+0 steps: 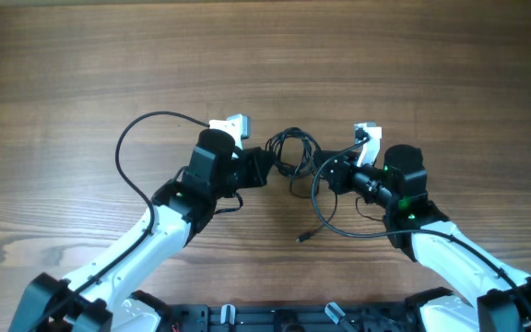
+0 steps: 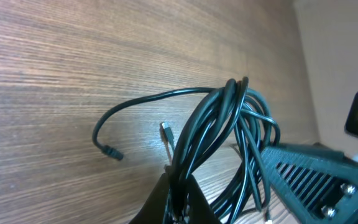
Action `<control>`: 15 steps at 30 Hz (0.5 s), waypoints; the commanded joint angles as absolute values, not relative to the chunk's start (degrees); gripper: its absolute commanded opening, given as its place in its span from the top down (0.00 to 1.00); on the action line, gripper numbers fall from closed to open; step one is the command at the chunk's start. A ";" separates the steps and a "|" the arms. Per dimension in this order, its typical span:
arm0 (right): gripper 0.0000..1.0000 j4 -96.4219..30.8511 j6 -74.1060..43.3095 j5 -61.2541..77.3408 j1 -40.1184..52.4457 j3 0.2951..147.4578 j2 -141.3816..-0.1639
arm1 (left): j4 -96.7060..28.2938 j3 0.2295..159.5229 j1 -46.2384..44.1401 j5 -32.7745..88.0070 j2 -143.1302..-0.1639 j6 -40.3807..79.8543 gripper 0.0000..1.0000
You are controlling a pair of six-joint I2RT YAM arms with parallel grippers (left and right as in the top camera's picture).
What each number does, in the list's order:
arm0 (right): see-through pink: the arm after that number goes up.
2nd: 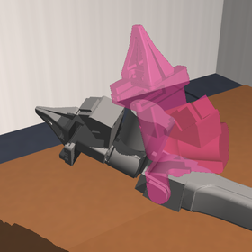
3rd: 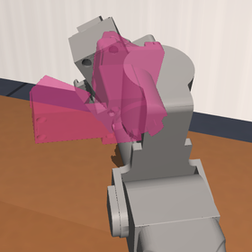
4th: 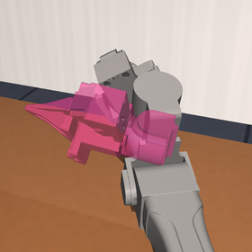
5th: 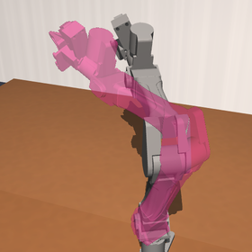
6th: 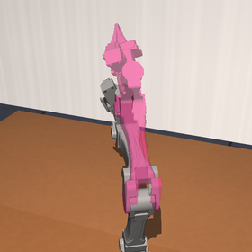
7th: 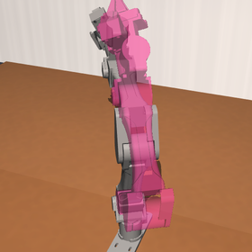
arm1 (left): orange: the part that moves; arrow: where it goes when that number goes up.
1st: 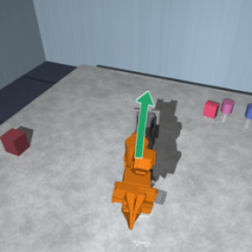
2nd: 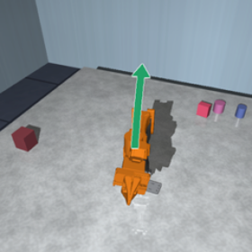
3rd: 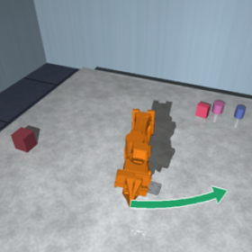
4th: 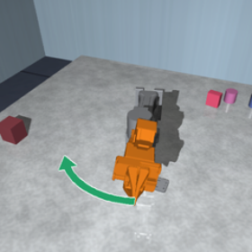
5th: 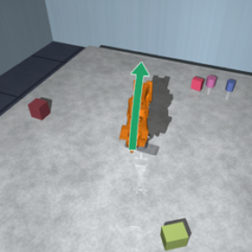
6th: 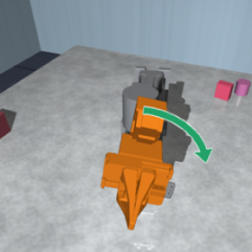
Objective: Untangle cables
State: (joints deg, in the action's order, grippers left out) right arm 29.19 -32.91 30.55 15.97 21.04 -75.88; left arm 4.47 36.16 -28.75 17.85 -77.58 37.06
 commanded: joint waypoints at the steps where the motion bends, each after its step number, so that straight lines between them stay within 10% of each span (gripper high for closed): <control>1: 0.71 29.06 -28.73 29.65 14.13 21.10 -76.25 | 1.80 36.62 -28.47 18.13 -75.02 30.28 0.96; 8: 0.39 30.22 -39.88 43.68 5.52 21.10 -73.76 | 1.26 36.62 -28.12 17.96 -74.89 28.69 0.96; 15: 0.41 46.30 -45.58 58.85 9.82 21.10 -73.65 | 1.69 36.62 -28.05 17.96 -74.89 26.28 0.96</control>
